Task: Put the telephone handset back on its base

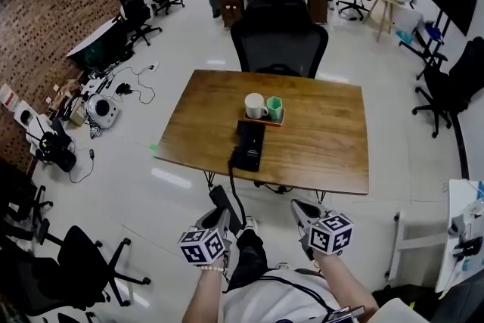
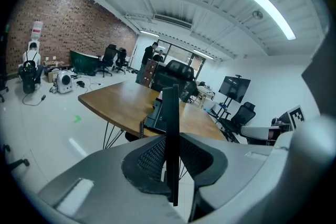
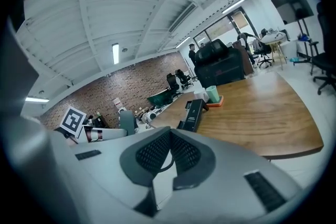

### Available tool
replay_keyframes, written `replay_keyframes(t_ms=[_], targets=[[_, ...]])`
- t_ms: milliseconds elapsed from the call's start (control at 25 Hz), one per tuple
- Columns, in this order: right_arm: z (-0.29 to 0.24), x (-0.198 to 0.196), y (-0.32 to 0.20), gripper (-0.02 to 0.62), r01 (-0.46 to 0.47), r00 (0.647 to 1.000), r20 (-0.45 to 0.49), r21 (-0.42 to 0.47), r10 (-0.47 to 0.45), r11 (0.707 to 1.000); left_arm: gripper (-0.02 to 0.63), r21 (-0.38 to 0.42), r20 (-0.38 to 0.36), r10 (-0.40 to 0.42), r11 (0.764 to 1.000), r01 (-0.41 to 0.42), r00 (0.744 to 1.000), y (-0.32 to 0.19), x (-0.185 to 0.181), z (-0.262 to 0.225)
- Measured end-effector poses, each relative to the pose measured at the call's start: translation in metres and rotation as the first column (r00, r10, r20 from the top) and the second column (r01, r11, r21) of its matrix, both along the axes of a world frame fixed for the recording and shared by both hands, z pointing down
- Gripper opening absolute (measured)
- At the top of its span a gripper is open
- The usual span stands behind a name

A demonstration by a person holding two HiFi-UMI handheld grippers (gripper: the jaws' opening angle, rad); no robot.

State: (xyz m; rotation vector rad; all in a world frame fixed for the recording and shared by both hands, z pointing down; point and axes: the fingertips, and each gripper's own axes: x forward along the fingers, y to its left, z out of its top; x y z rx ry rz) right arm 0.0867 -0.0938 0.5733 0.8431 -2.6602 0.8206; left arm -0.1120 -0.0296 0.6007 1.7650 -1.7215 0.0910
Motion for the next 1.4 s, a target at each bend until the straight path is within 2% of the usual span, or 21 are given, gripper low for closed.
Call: replay_keyframes(t_ms=[200,360,480,560,720,880,1000,1160,1400], targets=[[0.001,-0.020,-0.031,0.000,-0.019,1.000,-0.018,-0.009,0.019,1.000,0.069,-0.005,-0.065,0.052,0.999,-0.053,0.997,-0.041,-0.021,0.003],[-0.003,-0.037,-0.055,0.000,-0.046,0.999,-0.023,-0.014,0.046,0.999,0.069,-0.004,-0.116,0.134,0.991,-0.136,0.984,-0.074,-0.033,0.006],[-0.005,-0.050,-0.072,0.000,-0.071,0.997,-0.028,-0.019,0.070,0.997,0.069,-0.010,-0.120,0.195,0.980,-0.197,0.973,-0.097,-0.041,0.009],[-0.006,-0.060,-0.083,0.000,-0.082,0.996,-0.031,-0.021,0.082,0.996,0.069,-0.016,-0.135,0.262,0.964,-0.267,0.956,-0.110,-0.043,0.013],[-0.008,-0.084,-0.102,0.000,-0.087,0.995,-0.048,-0.019,0.086,0.996,0.069,-0.014,-0.183,0.416,0.905,-0.425,0.891,-0.136,-0.044,0.024],[-0.005,-0.099,-0.115,0.000,-0.101,0.992,-0.072,-0.021,0.099,0.995,0.069,-0.002,-0.239,0.511,0.850,-0.526,0.826,-0.163,-0.047,0.035],[0.000,-0.109,-0.123,0.000,-0.121,0.989,-0.084,-0.027,0.118,0.992,0.069,0.011,-0.281,0.580,0.798,-0.602,0.764,-0.182,-0.047,0.042],[0.004,-0.127,-0.131,0.000,-0.133,0.987,-0.093,-0.032,0.130,0.991,0.069,0.026,-0.328,0.647,0.735,-0.678,0.689,-0.205,-0.051,0.054],[0.012,-0.134,-0.144,0.000,-0.185,0.977,-0.118,-0.036,0.179,0.982,0.069,0.070,-0.392,0.706,0.662,-0.746,0.590,-0.237,-0.050,0.069]])
